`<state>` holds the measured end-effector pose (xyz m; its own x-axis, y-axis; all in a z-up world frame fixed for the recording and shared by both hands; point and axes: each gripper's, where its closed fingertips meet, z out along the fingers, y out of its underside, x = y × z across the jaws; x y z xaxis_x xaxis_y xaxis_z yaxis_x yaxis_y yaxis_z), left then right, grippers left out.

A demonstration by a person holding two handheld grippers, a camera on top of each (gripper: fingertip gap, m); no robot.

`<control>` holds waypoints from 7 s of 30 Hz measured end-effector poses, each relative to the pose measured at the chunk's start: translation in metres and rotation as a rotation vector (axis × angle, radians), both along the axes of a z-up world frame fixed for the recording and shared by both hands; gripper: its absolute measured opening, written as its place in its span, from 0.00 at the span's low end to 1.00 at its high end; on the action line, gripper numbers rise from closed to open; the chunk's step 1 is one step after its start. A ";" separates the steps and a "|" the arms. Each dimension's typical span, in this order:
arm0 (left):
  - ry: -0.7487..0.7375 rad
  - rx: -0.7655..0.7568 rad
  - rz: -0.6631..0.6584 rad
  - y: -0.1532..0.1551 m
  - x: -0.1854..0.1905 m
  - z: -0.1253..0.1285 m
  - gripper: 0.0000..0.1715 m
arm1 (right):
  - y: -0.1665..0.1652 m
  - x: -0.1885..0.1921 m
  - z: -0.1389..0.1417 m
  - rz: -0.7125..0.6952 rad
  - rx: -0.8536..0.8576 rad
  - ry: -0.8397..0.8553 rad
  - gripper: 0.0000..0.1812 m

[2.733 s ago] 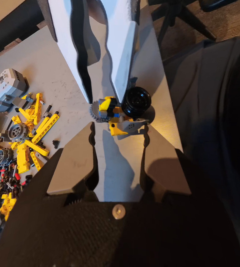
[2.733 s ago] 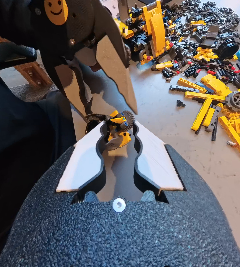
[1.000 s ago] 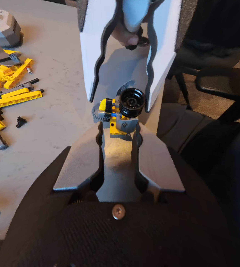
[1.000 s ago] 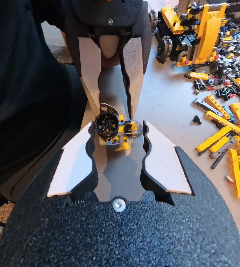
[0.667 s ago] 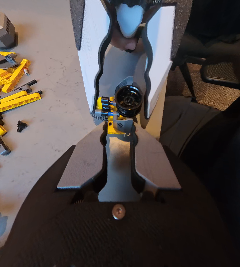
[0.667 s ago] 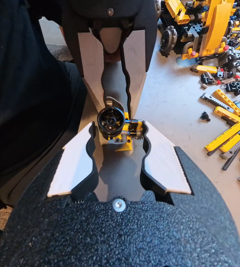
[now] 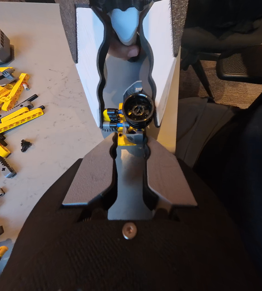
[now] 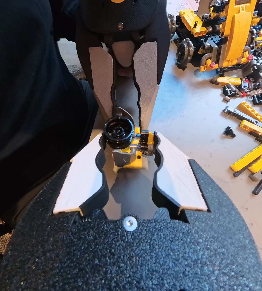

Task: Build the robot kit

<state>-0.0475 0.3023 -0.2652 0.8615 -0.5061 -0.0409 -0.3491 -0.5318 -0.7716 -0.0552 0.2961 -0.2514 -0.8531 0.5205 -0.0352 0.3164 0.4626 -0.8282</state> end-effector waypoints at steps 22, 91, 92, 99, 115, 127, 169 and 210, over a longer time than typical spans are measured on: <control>-0.043 -0.086 -0.041 -0.002 0.005 -0.001 0.18 | -0.005 0.006 0.003 -0.005 -0.110 -0.135 0.36; 0.063 0.030 0.072 0.007 0.003 -0.002 0.18 | 0.008 -0.001 0.017 -0.163 -0.122 0.023 0.37; 0.077 0.037 0.069 0.008 0.003 -0.001 0.18 | 0.011 0.000 0.021 -0.165 -0.155 0.013 0.35; 0.037 0.015 0.060 0.006 0.003 -0.001 0.18 | 0.022 0.006 0.041 -0.216 -0.165 0.063 0.31; 0.156 0.076 0.116 -0.004 -0.015 0.000 0.31 | 0.031 0.002 0.040 -0.478 -0.244 0.128 0.38; 0.083 0.029 0.218 -0.036 -0.018 -0.003 0.34 | 0.031 0.026 0.039 -0.611 -0.248 0.157 0.41; 1.113 0.494 -0.189 0.019 -0.039 0.006 0.14 | 0.034 -0.027 0.028 -0.366 0.266 0.199 0.11; -0.545 -0.393 0.209 0.000 -0.026 0.002 0.22 | 0.036 -0.043 0.025 -0.424 -0.241 -0.020 0.04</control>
<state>-0.0740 0.3018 -0.2635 0.7881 -0.2163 0.5763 0.1725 -0.8211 -0.5441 -0.0978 0.3321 -0.2267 -0.5655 0.7972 -0.2116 0.4527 0.0855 -0.8876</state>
